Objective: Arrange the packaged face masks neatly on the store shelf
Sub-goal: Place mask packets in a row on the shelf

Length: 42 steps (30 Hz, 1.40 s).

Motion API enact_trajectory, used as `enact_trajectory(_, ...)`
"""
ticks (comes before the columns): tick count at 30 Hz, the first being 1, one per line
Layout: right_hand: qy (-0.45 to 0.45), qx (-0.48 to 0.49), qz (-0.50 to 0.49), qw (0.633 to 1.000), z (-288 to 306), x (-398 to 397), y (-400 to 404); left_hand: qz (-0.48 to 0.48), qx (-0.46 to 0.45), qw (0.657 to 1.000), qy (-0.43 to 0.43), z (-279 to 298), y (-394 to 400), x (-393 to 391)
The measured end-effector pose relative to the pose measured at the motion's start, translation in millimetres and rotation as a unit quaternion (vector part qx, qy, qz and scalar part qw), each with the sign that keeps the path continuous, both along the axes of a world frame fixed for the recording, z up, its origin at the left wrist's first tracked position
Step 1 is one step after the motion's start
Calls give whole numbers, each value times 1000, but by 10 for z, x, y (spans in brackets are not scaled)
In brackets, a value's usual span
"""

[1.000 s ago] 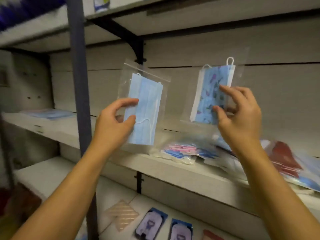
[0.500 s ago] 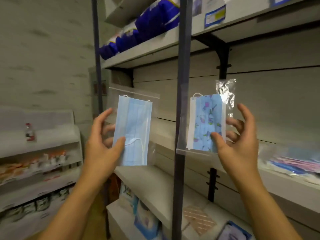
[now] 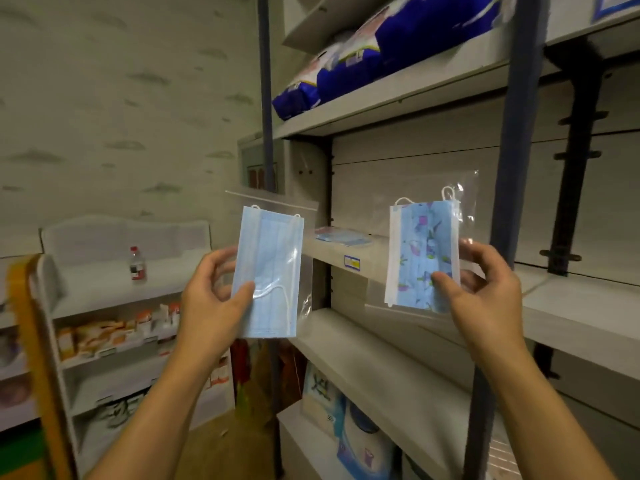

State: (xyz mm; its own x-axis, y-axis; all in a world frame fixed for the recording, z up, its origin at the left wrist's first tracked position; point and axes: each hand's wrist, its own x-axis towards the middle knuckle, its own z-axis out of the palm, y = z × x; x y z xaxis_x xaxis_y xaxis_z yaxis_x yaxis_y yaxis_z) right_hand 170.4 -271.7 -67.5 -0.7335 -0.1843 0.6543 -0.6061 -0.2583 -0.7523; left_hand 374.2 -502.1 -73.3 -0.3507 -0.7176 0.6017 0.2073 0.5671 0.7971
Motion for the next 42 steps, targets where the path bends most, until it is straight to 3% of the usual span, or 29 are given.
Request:
enact_trajectory(10,15,-4,-11,1000,-40,-470,-964,8,24,1000,0,-91,-926,-385)
enact_trajectory(23,50,10,-29,998,96,-1576,-2258,-15,-6,1000,17,138,-2165,-1587)
enact_trajectory(34,44,29,-65,996,182,-2095,-2879,-33,4,999,40,135,-2996,-2228)
enact_trajectory(42,51,27,-122,991,224,-2317,-3329,-100,-2,994,39,165,-3720,-2754)
